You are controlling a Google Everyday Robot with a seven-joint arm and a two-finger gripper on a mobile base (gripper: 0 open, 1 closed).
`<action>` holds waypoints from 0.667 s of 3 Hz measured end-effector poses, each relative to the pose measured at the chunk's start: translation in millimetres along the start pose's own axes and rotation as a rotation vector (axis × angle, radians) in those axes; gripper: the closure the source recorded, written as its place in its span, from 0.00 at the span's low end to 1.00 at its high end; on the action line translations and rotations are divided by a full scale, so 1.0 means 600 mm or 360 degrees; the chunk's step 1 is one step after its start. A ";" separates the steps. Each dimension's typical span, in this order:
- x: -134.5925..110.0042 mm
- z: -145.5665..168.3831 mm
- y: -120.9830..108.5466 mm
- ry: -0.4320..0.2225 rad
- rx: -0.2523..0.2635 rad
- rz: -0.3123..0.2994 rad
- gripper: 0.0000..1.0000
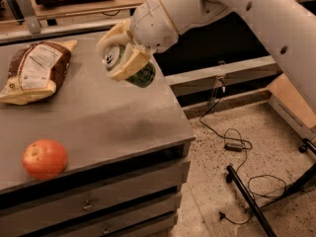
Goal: Place green can upright
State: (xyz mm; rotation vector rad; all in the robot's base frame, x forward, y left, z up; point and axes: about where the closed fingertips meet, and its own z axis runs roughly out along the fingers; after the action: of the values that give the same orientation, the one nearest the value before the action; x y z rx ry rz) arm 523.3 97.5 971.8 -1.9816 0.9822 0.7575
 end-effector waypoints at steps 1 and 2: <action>-0.040 -0.029 -0.016 -0.0306 0.0087 -0.0120 1.00; -0.052 -0.033 -0.027 -0.0627 0.0133 -0.0130 1.00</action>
Offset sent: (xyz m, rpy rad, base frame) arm 0.0185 -0.0051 0.0344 0.6628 0.2113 0.2009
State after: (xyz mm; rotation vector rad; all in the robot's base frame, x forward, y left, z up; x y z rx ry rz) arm 524.0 98.6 1012.2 -1.7021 0.6829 0.9969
